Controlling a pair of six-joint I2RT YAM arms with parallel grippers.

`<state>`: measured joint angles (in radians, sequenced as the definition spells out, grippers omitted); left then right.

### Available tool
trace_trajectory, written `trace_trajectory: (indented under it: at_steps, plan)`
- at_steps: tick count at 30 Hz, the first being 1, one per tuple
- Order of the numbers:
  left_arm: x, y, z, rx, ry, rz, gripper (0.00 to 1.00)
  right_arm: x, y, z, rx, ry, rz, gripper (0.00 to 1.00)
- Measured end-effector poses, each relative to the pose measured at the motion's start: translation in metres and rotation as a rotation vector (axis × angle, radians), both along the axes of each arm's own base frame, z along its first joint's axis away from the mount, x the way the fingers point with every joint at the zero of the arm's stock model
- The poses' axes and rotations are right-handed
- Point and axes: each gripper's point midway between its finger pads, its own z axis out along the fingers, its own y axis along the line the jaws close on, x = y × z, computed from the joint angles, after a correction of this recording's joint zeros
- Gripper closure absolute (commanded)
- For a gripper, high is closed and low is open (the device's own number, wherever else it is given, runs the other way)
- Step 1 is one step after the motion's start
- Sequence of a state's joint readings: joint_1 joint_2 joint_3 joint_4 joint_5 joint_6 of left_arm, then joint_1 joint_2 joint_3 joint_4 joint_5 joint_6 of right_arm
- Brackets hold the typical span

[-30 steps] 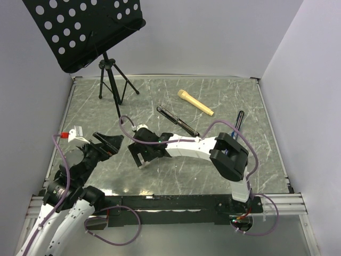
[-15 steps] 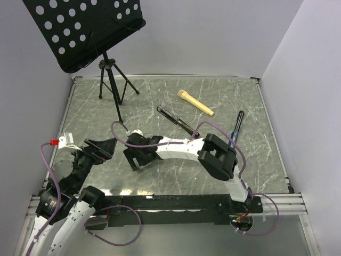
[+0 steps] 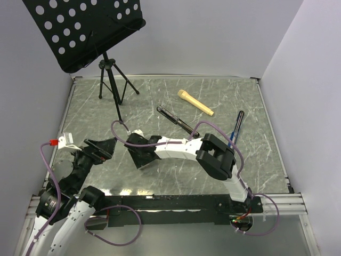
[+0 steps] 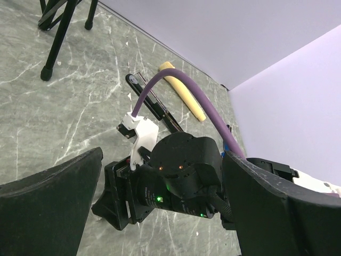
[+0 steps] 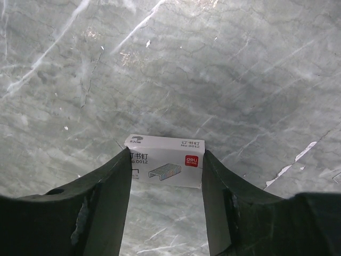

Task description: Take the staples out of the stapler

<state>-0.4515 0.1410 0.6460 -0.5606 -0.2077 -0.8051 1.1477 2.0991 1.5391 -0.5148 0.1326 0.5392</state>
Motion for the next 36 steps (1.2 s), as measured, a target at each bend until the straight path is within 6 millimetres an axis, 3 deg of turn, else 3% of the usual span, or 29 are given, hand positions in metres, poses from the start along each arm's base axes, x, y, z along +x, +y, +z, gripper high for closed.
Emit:
trace_trajectory:
  at_steps: [4,8,13,16,23,26,30,36]
  plan:
    - [0.0,0.0,0.0,0.0,0.0,0.0,0.01,0.001,0.0,0.0,0.001,-0.001,-0.013,0.27]
    - [0.0,0.0,0.0,0.0,0.0,0.0,0.0,0.002,-0.001,0.001,-0.004,-0.013,-0.009,0.01]
    - [0.003,-0.001,-0.003,0.006,0.014,0.0,0.0,0.007,-0.015,0.019,-0.02,-0.051,0.001,0.0]
    - [0.009,-0.004,-0.011,0.031,0.058,0.0,0.01,0.01,-0.034,0.057,0.042,-0.089,-0.009,0.0]
    - [0.026,-0.016,-0.015,0.119,0.117,-0.037,0.01,0.032,-0.118,0.19,0.32,-0.302,-0.096,0.0]
    - [0.033,-0.029,-0.015,0.145,0.122,-0.089,0.01,0.018,-0.141,0.221,0.413,-0.373,-0.092,0.0]
    - [0.043,-0.044,-0.02,0.183,0.133,-0.156,0.01,-0.002,-0.158,0.225,0.455,-0.38,-0.078,0.0]
    - [0.051,-0.06,-0.022,0.237,0.111,-0.241,0.03,-0.017,-0.178,0.19,0.445,-0.326,-0.118,0.0]
